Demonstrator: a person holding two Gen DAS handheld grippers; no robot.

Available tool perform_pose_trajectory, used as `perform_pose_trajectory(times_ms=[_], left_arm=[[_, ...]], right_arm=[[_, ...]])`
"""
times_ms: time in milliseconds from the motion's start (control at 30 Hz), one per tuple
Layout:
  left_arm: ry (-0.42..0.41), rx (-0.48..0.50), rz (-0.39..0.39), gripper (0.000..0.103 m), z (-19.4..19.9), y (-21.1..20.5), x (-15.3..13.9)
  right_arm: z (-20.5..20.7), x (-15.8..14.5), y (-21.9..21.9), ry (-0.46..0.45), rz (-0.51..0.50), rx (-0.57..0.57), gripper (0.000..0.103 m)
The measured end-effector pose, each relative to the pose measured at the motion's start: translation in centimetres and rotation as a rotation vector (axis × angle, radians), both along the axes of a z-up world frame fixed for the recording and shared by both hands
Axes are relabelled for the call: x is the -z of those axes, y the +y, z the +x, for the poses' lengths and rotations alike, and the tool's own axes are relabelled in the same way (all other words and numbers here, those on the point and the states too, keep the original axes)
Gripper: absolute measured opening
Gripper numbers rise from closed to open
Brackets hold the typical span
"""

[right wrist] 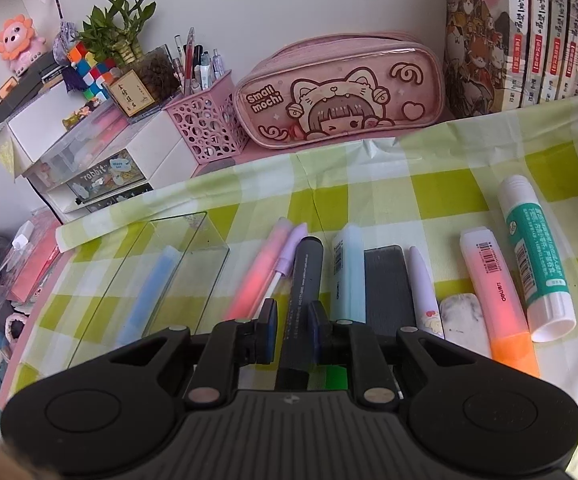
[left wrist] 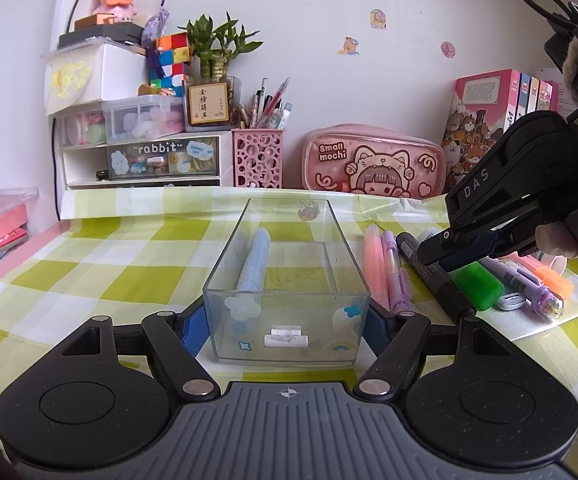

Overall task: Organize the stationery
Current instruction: 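Grasp the black marker with the right tool and lift it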

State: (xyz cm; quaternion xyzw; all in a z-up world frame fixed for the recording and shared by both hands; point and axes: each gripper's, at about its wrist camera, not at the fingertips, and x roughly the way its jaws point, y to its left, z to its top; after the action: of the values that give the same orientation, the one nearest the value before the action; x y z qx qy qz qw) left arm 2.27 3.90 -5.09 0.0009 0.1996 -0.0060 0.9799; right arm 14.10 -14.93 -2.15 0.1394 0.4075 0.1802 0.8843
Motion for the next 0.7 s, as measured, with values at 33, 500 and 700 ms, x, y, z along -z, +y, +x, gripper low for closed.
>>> perform_pose_trajectory(times_ms=[33, 500, 700], left_arm=[[0.0, 0.0, -0.001, 0.073, 0.0, 0.0, 0.0], [-0.005, 0.01, -0.008, 0.073, 0.0, 0.2, 0.0], [-0.003, 0.008, -0.002, 0.073, 0.1, 0.2, 0.0]], right_arm=[[0.1, 0.1, 0.3, 0.001, -0.02, 0.001, 0.018], [-0.6, -0.2, 0.8, 0.003, -0.002, 0.05, 0.019], [-1.3, -1.6, 0.2, -0.007, 0.078, 0.047, 0.019]])
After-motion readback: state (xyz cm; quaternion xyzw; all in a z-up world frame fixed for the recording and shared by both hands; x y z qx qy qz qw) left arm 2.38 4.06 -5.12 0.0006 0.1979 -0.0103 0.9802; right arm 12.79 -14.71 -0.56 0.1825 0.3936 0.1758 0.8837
